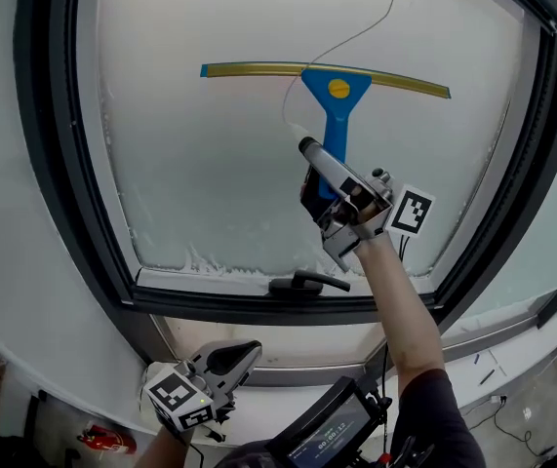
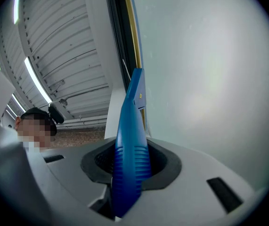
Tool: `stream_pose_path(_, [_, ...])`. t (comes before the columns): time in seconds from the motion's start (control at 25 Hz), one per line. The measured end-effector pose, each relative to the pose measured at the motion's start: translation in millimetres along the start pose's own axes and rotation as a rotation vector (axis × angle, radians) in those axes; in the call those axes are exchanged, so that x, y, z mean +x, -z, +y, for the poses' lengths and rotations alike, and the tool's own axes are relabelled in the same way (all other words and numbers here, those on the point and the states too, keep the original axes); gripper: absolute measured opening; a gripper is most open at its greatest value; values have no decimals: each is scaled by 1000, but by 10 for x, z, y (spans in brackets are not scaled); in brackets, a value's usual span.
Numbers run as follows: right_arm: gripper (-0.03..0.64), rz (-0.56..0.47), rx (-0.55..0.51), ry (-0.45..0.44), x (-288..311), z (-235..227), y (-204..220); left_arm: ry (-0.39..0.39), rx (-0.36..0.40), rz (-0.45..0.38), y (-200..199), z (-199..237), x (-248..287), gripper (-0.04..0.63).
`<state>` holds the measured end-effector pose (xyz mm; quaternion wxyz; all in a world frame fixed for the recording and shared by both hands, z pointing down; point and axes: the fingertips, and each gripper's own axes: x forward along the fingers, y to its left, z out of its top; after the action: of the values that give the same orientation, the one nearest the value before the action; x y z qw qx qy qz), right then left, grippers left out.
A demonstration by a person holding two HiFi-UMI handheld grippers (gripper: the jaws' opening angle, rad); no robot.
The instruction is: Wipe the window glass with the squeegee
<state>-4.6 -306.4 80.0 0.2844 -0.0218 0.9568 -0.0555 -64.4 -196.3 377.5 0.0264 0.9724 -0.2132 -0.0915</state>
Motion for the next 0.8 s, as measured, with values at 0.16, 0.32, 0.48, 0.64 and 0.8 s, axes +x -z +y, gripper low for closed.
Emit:
stream_pose_path(0.16, [101, -13, 8, 3, 152, -31, -196, -10, -19, 0, 9, 11, 19, 5])
stream_pose_path(0.32, [101, -24, 14, 3, 219, -34, -319, -1, -15, -20, -66, -32, 44, 5])
stream_pose_path(0.48, [101, -54, 56, -3, 256, -54, -426, -2, -12, -20, -74, -36, 31, 6])
stream_pose_path(0.64, [101, -36, 73, 19, 305, -86, -358, 4, -10, -22, -74, -51, -9, 6])
stream_pose_path(0.8, [101, -76, 124, 44, 313, -158, -334, 1, -11, -35, -94, -24, -64, 5])
